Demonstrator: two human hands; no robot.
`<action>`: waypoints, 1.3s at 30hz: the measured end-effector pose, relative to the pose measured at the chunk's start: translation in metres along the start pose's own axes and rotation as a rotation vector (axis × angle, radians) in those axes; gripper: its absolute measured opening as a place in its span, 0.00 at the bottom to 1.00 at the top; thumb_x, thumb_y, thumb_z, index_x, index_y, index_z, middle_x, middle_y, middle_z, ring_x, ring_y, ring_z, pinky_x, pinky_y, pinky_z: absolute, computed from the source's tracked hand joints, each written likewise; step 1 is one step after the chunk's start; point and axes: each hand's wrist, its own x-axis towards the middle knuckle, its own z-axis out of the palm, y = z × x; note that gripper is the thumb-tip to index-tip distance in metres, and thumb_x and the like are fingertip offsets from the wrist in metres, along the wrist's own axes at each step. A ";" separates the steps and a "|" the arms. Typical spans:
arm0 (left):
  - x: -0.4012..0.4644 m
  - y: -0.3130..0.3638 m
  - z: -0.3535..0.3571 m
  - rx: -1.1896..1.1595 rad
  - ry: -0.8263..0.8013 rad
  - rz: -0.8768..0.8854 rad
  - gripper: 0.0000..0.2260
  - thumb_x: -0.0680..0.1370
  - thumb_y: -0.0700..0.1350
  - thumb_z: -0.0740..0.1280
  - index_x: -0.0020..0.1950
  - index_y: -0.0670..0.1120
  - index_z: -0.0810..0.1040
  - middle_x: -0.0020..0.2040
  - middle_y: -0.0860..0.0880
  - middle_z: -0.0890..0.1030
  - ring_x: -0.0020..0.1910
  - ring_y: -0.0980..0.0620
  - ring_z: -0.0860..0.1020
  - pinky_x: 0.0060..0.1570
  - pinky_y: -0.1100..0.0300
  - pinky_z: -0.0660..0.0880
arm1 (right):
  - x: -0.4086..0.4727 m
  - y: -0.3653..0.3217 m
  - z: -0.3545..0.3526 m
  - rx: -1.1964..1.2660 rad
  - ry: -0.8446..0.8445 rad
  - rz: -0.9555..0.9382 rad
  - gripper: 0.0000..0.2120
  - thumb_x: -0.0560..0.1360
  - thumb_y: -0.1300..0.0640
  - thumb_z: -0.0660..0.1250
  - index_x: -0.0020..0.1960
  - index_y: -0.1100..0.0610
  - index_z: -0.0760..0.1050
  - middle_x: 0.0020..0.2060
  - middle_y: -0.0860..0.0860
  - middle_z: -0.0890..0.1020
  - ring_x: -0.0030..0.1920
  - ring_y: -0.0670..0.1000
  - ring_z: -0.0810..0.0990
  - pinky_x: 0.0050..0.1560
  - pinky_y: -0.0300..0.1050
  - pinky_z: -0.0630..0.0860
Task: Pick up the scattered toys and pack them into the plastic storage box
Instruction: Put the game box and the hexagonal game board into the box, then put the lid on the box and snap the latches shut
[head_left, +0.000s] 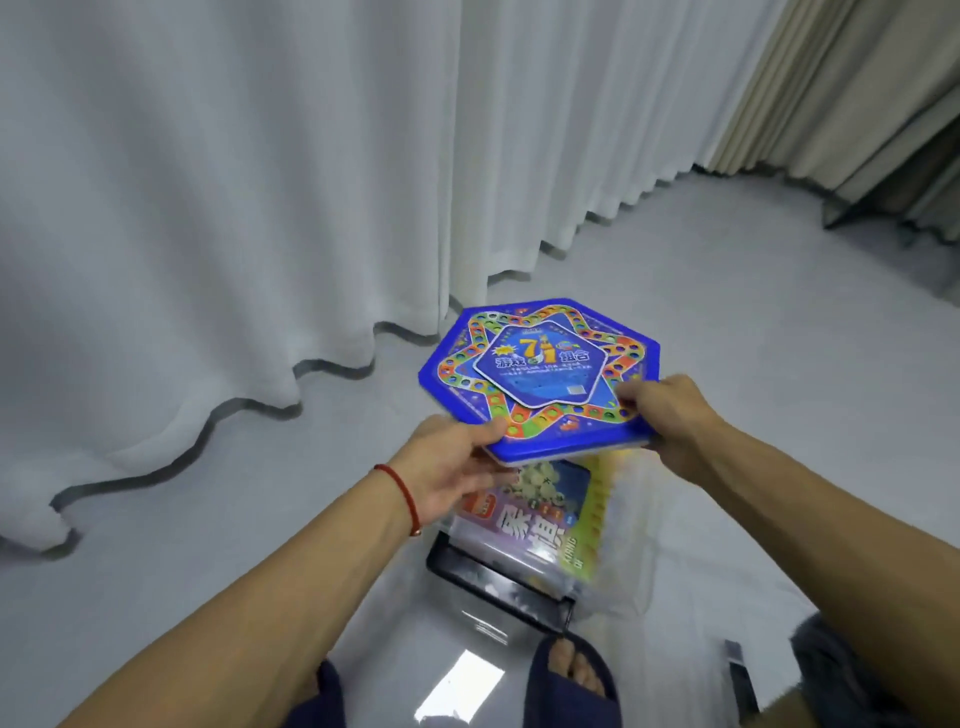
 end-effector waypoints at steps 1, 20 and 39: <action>-0.002 -0.006 0.007 0.088 -0.006 -0.014 0.14 0.76 0.46 0.72 0.59 0.42 0.77 0.47 0.43 0.86 0.42 0.47 0.85 0.39 0.53 0.82 | 0.003 0.008 -0.010 0.021 0.031 0.030 0.11 0.77 0.59 0.70 0.56 0.60 0.71 0.47 0.56 0.84 0.39 0.54 0.85 0.37 0.48 0.81; 0.043 -0.096 0.009 1.774 0.070 0.458 0.27 0.80 0.66 0.45 0.78 0.61 0.50 0.81 0.53 0.47 0.79 0.46 0.45 0.72 0.34 0.52 | 0.033 0.086 -0.056 -0.715 0.167 -0.301 0.25 0.83 0.44 0.55 0.73 0.58 0.67 0.69 0.60 0.67 0.69 0.59 0.69 0.63 0.49 0.70; 0.047 -0.106 0.037 1.783 0.069 0.371 0.29 0.78 0.69 0.44 0.77 0.65 0.39 0.81 0.51 0.47 0.79 0.41 0.47 0.72 0.35 0.54 | 0.025 0.324 -0.107 -0.865 0.298 0.505 0.25 0.79 0.60 0.62 0.72 0.59 0.56 0.67 0.62 0.69 0.65 0.61 0.71 0.64 0.59 0.70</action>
